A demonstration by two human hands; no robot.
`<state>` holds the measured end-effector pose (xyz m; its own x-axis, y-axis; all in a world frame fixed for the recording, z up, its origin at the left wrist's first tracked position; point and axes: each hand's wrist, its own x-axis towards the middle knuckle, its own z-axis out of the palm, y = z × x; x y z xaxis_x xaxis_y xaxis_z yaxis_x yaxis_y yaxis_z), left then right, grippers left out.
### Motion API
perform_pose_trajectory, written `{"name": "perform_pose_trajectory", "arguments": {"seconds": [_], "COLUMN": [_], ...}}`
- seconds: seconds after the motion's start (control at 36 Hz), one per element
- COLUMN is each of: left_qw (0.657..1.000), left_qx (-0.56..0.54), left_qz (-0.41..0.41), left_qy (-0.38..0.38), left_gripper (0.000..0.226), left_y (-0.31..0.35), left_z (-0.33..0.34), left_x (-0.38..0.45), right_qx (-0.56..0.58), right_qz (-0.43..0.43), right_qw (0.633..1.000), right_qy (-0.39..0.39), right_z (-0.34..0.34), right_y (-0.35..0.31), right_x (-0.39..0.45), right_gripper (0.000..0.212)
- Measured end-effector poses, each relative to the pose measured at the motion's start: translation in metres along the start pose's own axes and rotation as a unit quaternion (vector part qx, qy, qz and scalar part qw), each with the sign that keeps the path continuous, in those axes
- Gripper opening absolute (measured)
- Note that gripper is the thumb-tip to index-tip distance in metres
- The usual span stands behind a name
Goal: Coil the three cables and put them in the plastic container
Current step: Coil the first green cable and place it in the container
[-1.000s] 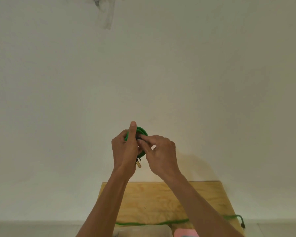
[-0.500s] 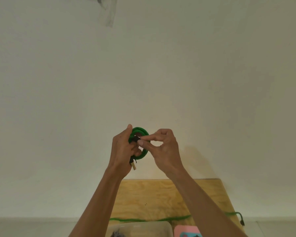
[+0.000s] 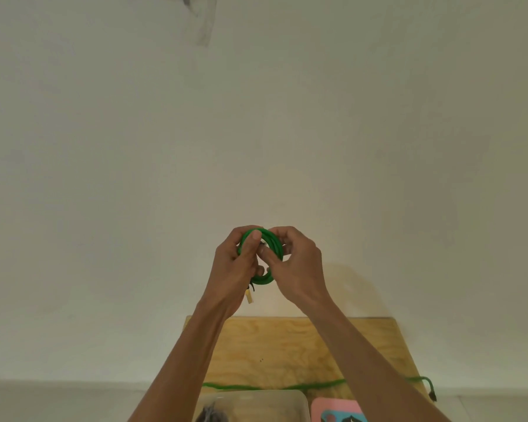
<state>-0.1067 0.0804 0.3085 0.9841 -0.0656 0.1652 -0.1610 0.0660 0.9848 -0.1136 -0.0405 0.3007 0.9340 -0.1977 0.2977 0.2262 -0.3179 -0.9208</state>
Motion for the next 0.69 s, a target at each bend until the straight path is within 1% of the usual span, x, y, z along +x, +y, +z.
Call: {"name": "perform_pose_trajectory", "arguments": {"seconds": [0.06, 0.11, 0.17, 0.22, 0.31, 0.39, 0.5, 0.61, 0.67, 0.69], "left_qw": [1.0, 1.0, 0.998, 0.997, 0.997, 0.997, 0.997, 0.997, 0.998, 0.998], "left_qx": [0.008, -0.002, -0.023, -0.027, -0.016, 0.01, 0.057, 0.054, 0.038, 0.037], "left_qz": [-0.004, -0.023, -0.051, -0.068, -0.072, -0.07, -0.052, -0.051, -0.057, -0.058], "left_qy": [0.006, 0.013, 0.019, 0.023, 0.028, 0.016, -0.002, 0.009, 0.011, 0.01], "left_gripper": [0.021, 0.027, 0.036, 0.04, 0.035, 0.03, 0.029, 0.023, 0.02, 0.02], "left_y": [-0.003, -0.004, -0.003, -0.003, -0.004, -0.007, -0.011, -0.02, -0.024, -0.024], "left_z": [0.001, 0.003, 0.004, 0.004, 0.003, 0.002, 0.0, -0.004, -0.005, -0.006], "left_x": [-0.001, -0.002, -0.003, -0.003, -0.002, -0.001, 0.0, -0.001, -0.001, -0.002], "right_qx": [-0.007, -0.035, -0.068, -0.097, -0.129, -0.17, -0.19, -0.19, -0.195, -0.205], "right_qz": [-0.009, -0.027, -0.046, -0.071, -0.098, -0.119, -0.114, -0.083, -0.087, -0.095], "right_qw": [1.0, 0.999, 0.996, 0.992, 0.986, 0.978, 0.975, 0.978, 0.977, 0.974], "right_qy": [-0.003, -0.01, -0.029, -0.049, -0.045, -0.016, 0.015, -0.006, -0.02, -0.023], "right_z": [-0.001, -0.001, -0.001, -0.002, -0.003, 0.002, 0.01, 0.014, 0.014, 0.013], "right_y": [0.001, 0.003, 0.007, 0.009, 0.012, 0.018, 0.023, 0.02, 0.02, 0.02], "right_x": [0.001, 0.0, -0.001, -0.001, -0.002, -0.004, -0.008, -0.008, -0.008, -0.008], "right_gripper": [0.018, 0.018, 0.025, 0.032, 0.028, 0.027, 0.029, 0.036, 0.037, 0.034]}}
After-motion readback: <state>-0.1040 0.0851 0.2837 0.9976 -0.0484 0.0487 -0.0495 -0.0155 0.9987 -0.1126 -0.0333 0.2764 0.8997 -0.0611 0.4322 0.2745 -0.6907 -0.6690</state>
